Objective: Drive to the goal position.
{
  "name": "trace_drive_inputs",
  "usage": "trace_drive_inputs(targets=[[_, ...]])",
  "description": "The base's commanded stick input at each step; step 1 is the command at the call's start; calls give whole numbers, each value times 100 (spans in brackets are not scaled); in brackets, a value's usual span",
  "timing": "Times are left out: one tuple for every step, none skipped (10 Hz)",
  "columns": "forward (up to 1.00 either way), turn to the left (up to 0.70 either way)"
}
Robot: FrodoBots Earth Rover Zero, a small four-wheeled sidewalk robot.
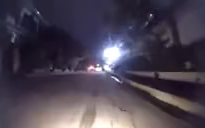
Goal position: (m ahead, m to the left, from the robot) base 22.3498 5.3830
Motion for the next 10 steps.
trace_drive_inputs(targets=[[70,-29],[70,0],[70,0],[70,0],[70,0],[70,0],[70,0],[70,0],[70,0],[70,0]])
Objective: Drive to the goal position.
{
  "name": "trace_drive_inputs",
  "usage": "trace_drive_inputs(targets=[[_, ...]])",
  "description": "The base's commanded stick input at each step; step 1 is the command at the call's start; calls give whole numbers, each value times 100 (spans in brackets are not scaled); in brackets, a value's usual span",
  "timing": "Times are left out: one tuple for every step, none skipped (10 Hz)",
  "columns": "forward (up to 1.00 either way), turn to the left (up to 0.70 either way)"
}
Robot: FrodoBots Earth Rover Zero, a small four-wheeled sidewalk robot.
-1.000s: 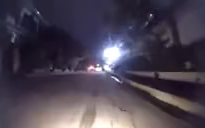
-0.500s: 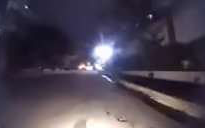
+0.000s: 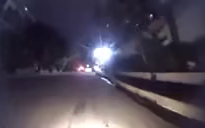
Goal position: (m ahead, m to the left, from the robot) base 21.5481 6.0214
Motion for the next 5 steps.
trace_drive_inputs(targets=[[70,0],[70,0],[70,0],[70,0],[70,0]])
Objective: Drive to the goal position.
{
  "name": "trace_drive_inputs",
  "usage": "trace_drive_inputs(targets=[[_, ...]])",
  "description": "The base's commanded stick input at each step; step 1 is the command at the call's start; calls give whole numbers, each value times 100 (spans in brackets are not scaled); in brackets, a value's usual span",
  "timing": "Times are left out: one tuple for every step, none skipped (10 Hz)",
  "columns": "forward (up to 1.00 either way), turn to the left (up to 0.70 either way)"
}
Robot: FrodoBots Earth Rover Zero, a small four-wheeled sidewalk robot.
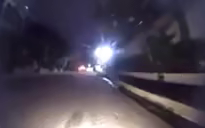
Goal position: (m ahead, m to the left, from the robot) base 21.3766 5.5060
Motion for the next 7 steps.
trace_drive_inputs(targets=[[70,0],[70,0],[70,0],[70,0],[70,0],[70,0],[70,0]])
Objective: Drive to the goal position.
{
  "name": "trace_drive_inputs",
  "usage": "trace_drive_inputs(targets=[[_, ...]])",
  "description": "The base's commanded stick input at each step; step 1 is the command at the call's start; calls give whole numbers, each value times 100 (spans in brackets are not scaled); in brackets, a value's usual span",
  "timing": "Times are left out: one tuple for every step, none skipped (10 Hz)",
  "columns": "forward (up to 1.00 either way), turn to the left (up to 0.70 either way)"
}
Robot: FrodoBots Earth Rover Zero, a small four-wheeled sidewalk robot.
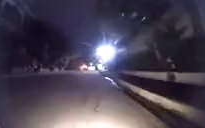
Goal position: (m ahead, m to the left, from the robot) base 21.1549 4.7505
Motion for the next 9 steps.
trace_drive_inputs(targets=[[70,0],[70,0],[70,0],[70,0],[70,0],[70,0],[70,0],[70,0],[70,0]])
